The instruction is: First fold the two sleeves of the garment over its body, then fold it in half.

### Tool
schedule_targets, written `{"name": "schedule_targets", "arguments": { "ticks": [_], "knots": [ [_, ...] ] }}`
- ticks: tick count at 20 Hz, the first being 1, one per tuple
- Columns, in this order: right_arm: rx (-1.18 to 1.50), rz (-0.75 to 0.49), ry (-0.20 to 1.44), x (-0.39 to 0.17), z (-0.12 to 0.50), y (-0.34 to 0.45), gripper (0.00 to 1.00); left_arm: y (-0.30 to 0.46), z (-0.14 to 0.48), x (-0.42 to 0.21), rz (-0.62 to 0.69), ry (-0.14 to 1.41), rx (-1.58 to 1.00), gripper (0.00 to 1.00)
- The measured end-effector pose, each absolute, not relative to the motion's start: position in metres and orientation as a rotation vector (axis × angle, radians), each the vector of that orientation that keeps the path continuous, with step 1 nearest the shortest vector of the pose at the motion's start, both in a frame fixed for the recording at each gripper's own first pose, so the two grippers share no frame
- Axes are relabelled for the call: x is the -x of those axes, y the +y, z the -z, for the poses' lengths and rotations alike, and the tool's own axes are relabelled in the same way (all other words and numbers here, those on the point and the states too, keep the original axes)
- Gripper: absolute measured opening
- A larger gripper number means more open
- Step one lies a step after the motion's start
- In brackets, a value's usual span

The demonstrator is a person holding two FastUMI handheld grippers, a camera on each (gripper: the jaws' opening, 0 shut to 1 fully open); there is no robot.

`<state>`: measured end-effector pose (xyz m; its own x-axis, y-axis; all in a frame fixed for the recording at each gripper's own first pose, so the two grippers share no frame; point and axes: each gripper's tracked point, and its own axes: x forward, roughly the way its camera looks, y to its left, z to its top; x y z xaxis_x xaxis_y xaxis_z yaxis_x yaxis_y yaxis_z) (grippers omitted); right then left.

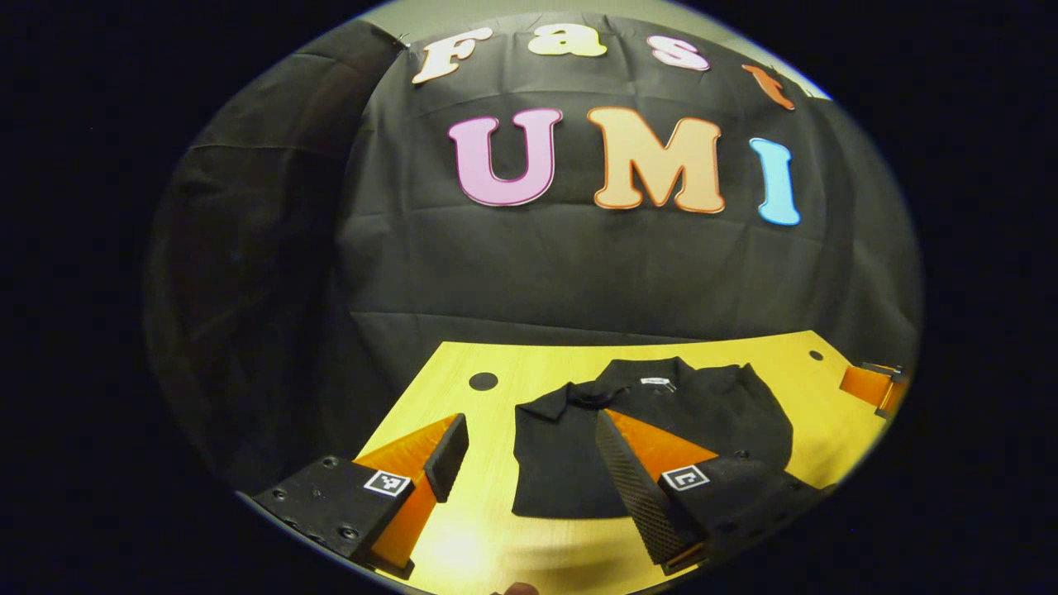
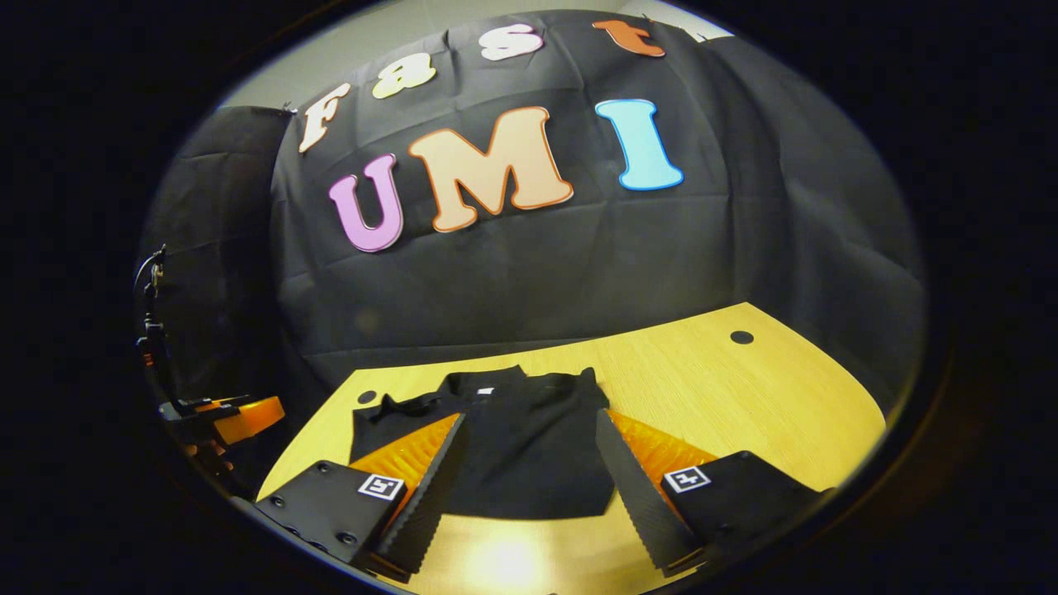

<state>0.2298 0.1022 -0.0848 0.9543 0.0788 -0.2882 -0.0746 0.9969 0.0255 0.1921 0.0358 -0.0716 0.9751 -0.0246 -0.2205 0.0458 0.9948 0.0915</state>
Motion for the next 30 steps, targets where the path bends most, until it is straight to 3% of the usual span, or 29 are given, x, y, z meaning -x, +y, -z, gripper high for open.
{"name": "schedule_targets", "arguments": {
  "ticks": [7,8,9,11,18,19,20,30],
  "knots": [
    [-0.014,-0.109,0.232,-0.153,0.093,0.136,0.98,0.042,0.069,-0.12,0.071,0.192,-0.087,0.94],
    [-0.014,-0.111,0.228,-0.145,0.096,0.139,0.93,0.044,0.067,-0.112,0.069,0.179,-0.085,0.93],
    [-0.015,-0.115,0.226,-0.135,0.1,0.142,0.98,0.045,0.067,-0.104,0.071,0.173,-0.078,0.93],
    [-0.018,-0.115,0.224,-0.119,0.106,0.146,0.97,0.045,0.072,-0.09,0.079,0.183,-0.065,0.93],
    [0.005,-0.111,0.235,-0.086,0.127,0.153,0.97,0.062,0.092,-0.068,0.076,0.224,-0.082,0.93],
    [0.004,-0.113,0.242,-0.082,0.13,0.155,0.92,0.063,0.094,-0.065,0.076,0.228,-0.076,0.93],
    [0.004,-0.115,0.246,-0.08,0.131,0.156,0.97,0.062,0.095,-0.064,0.081,0.234,-0.071,0.93],
    [0.029,-0.107,0.266,-0.055,0.132,0.149,0.97,0.052,0.086,-0.049,0.116,0.217,-0.087,0.93]
  ]
}}
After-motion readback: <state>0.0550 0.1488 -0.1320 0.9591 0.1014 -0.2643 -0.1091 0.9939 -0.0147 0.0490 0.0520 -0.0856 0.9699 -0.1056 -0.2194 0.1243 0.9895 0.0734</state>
